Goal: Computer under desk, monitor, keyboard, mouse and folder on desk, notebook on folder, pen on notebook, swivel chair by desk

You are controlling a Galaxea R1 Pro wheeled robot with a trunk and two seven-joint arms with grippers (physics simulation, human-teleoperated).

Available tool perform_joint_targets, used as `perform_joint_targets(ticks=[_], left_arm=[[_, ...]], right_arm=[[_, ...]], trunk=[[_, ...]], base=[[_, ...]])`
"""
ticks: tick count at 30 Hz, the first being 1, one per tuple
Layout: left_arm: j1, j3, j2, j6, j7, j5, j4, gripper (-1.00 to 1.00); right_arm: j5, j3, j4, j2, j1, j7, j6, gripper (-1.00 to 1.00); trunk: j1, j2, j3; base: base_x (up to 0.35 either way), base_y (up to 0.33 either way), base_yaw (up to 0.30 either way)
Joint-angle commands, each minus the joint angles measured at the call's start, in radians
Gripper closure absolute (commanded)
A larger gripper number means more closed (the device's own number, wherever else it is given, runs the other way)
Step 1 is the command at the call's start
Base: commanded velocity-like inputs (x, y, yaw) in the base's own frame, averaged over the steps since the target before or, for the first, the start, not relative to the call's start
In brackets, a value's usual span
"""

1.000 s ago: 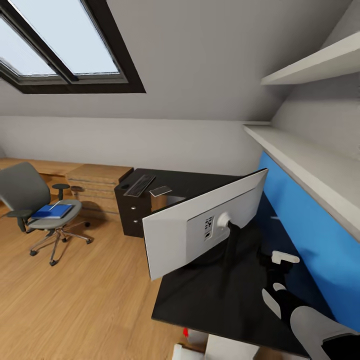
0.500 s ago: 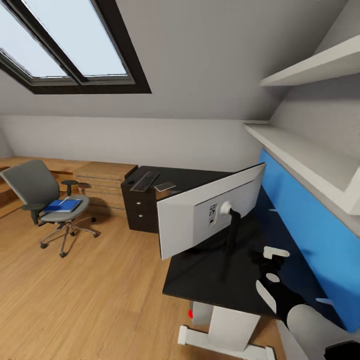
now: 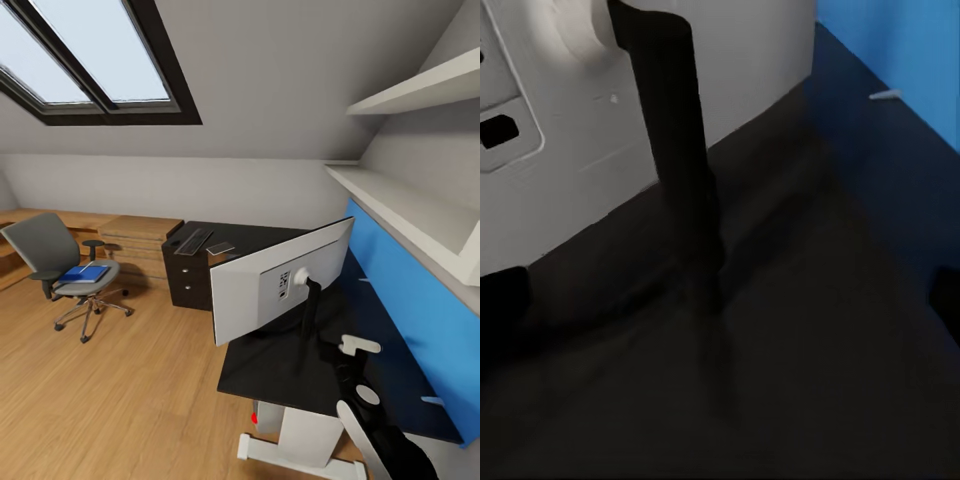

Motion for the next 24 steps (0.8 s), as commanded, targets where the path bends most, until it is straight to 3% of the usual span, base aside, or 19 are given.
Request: perform_joint_targets(ticks=[1,6,20,24], left_arm=[[0.0,-0.001,0.0,-0.001,-0.002,0.008,-0.001,-1.0],[0.0,-0.001,0.0,-0.001,-0.002,0.008,0.0,-1.0],[0.0,-0.001,-0.001,-0.001,-0.002,0.007,0.0,-1.0],[0.0,-0.002,-0.001,-0.001,-0.003,0.006,0.0,-1.0]], right_arm=[[-0.005,0.005,-0.017,0.002,0.005,-0.012,0.01,-1.0],[-0.003,0.006,-0.031,0.026,0.012,-0.052,0.016,-1.0],[0.004,0.027,-0.034,0.031,0.013,-0.096,0.008,-1.0],[0.004,0.03,-0.041,0.03,0.013,-0.1,0.009,-1.0]], trunk=[[0.001,-0.002,-0.002],[0.001,-0.002,-0.004],[0.001,-0.002,-0.004],[0.001,-0.002,-0.004]], base=[[0.0,0.0,0.037],[0.0,0.0,0.177],[0.0,0.0,0.255],[0.0,0.0,0.068]])
